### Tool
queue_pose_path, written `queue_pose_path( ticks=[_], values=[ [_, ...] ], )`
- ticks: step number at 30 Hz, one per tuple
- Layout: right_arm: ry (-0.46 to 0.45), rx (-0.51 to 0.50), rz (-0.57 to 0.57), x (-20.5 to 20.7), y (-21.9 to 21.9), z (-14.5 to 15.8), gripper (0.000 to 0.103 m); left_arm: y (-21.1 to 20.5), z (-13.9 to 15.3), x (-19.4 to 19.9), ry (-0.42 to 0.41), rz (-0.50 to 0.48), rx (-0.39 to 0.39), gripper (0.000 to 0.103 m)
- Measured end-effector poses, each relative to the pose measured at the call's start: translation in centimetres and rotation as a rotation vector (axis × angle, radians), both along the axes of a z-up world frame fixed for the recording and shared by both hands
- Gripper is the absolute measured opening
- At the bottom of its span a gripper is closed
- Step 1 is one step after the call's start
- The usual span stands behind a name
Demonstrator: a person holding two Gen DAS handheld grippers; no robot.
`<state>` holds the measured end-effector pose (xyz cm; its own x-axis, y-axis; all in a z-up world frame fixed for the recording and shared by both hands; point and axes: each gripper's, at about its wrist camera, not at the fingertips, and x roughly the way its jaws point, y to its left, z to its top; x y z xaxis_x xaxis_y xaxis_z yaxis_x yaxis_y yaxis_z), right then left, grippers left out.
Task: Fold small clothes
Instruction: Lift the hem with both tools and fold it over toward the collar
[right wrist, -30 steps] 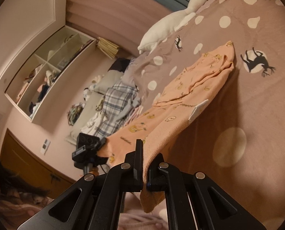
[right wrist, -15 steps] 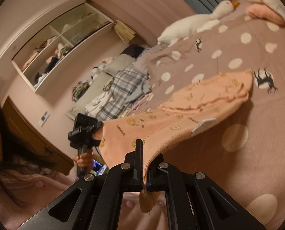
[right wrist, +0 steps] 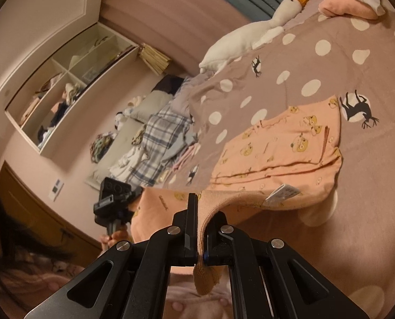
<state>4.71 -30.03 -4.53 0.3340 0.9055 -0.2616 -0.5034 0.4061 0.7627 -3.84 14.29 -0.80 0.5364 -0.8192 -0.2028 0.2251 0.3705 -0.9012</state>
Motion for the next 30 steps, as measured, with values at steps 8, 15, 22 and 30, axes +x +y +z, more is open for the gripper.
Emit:
queue_pose_path(
  ticks=[8, 15, 22, 30],
  values=[
    [0.114, 0.055, -0.084, 3.8, -0.4, -0.2, 0.005, 1.8, -0.3, 2.9, 0.014, 0.070, -0.037, 0.001],
    [0.154, 0.079, -0.119, 7.1, -0.2, -0.3, 0.005, 2.9, -0.9, 6.2, 0.038, 0.108, -0.049, 0.001],
    [0.202, 0.095, -0.140, 10.1, -0.3, -1.1, 0.005, 3.2, -1.9, 9.1, 0.068, 0.128, -0.041, 0.001],
    [0.269, 0.076, -0.181, 13.7, -0.3, -2.5, 0.005, 4.2, -3.5, 13.3, 0.121, 0.169, -0.039, 0.001]
  ],
)
